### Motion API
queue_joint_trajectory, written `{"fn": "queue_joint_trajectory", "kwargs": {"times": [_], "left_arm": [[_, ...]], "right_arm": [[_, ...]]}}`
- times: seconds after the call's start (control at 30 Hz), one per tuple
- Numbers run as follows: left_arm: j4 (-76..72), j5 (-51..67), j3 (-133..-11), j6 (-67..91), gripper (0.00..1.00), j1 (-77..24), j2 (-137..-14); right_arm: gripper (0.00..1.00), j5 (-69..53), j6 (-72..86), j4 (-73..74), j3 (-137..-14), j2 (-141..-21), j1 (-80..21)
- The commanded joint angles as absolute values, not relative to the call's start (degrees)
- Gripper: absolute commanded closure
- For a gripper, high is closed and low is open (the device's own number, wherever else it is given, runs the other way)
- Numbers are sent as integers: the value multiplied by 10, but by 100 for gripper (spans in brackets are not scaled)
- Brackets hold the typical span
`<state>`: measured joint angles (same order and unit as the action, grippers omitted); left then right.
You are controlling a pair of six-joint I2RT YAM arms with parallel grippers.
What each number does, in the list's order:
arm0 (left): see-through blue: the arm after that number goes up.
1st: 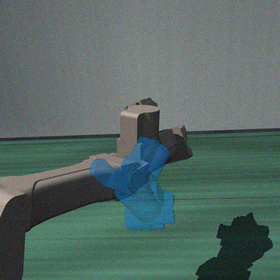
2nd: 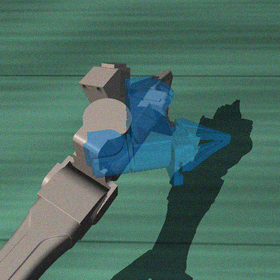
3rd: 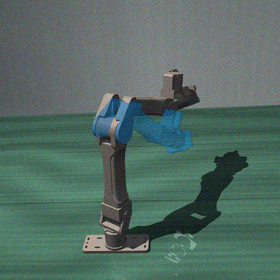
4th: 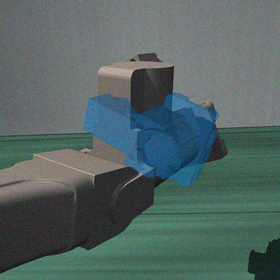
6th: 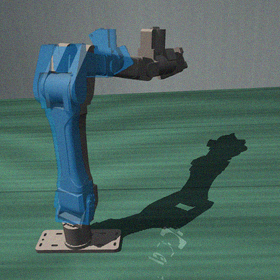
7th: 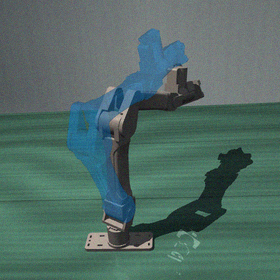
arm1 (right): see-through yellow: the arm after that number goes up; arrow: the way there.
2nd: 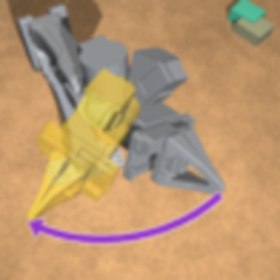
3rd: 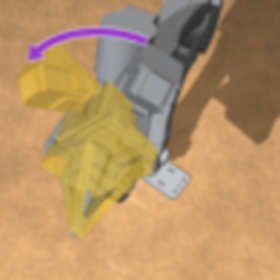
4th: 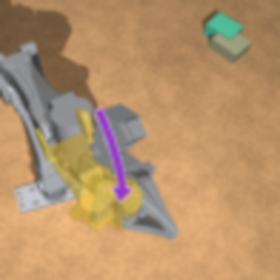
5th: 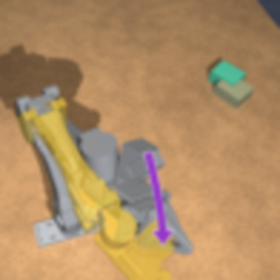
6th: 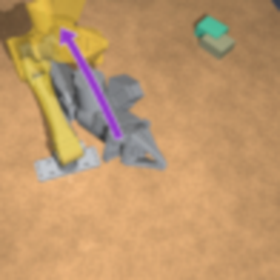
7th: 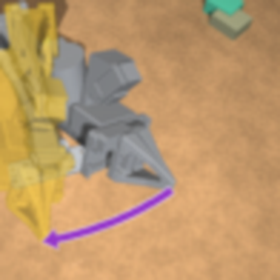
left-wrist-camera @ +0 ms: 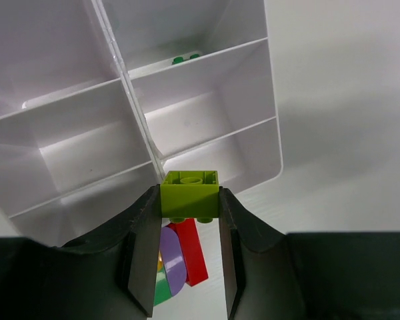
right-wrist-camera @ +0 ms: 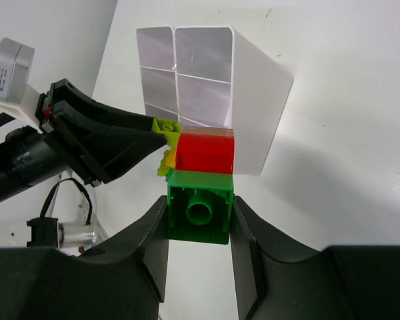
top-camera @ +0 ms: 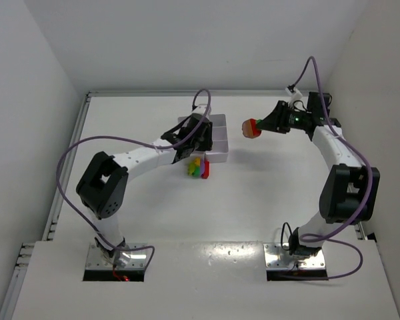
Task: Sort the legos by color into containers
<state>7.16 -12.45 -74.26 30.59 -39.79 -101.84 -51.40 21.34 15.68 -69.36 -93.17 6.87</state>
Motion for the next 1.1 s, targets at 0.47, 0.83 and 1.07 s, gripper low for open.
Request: {"fn": "queue_joint_trajectory", "kwargs": {"times": [0.47,0.83,1.07], "left_arm": [[13,-154,-832,288,100,-396,-1095],[8,-164,-848,282,82,-380,-1144],[-18,-113,-841,277,47,-380,-1137]], "right_arm": [[100,-536,207,142,-682,-904,89],[100,-536,207,142,-682,-914,89],[100,-541,207,142,-682,-919,89]]}}
